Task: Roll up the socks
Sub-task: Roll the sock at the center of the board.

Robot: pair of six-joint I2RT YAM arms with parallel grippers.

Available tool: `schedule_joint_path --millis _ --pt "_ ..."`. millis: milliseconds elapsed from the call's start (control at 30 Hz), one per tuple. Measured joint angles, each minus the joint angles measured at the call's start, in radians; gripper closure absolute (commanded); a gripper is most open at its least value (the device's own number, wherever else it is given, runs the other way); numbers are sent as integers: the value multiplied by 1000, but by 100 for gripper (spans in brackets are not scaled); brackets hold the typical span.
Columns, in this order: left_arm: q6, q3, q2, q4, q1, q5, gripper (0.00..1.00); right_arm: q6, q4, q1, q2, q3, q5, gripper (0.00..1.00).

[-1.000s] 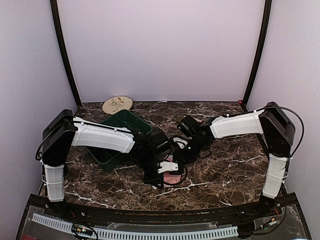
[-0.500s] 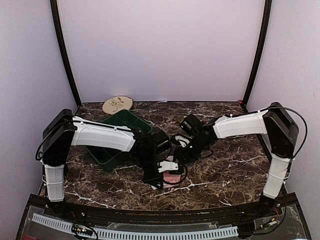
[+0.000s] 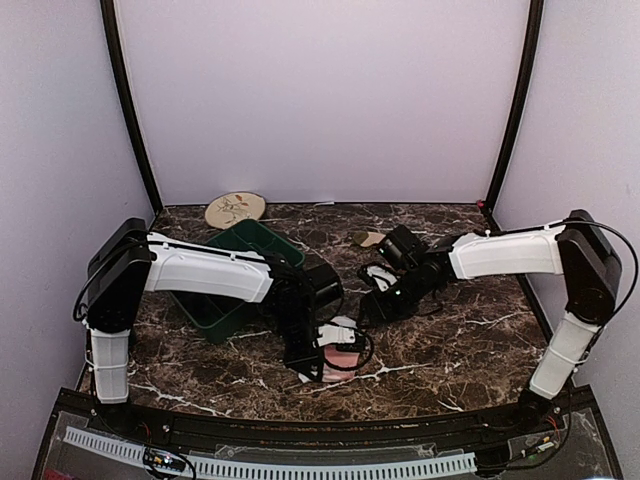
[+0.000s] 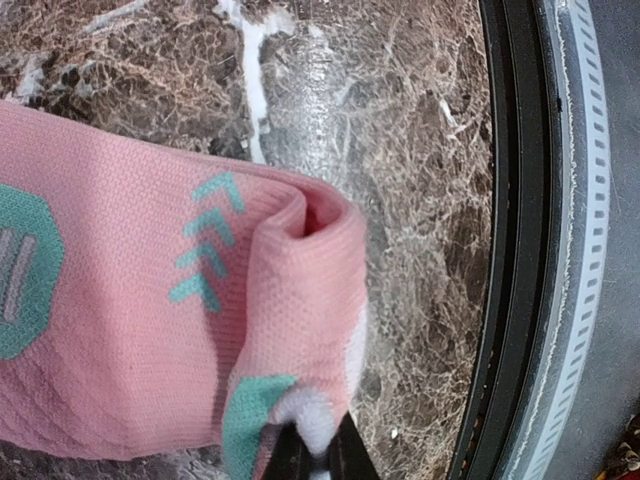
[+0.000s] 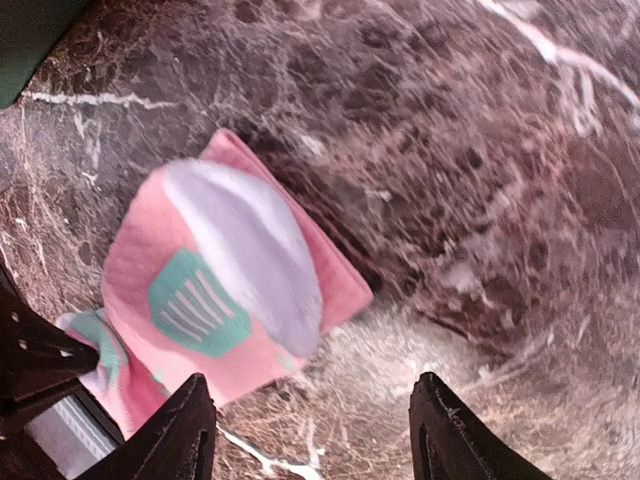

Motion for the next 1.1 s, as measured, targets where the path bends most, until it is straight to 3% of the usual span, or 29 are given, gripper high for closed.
schedule_joint_path --millis 167,433,800,1100 --pt "0 21 5 -11 0 -2 98 22 5 0 -109 -119 40 37" --pt "-1 42 19 -25 0 0 97 97 73 34 -423 -357 130 40" --pt "-3 69 47 -43 3 38 97 125 205 354 -609 -539 391 41" --pt "-7 103 74 -55 37 108 96 55 252 636 -510 -516 701 41"
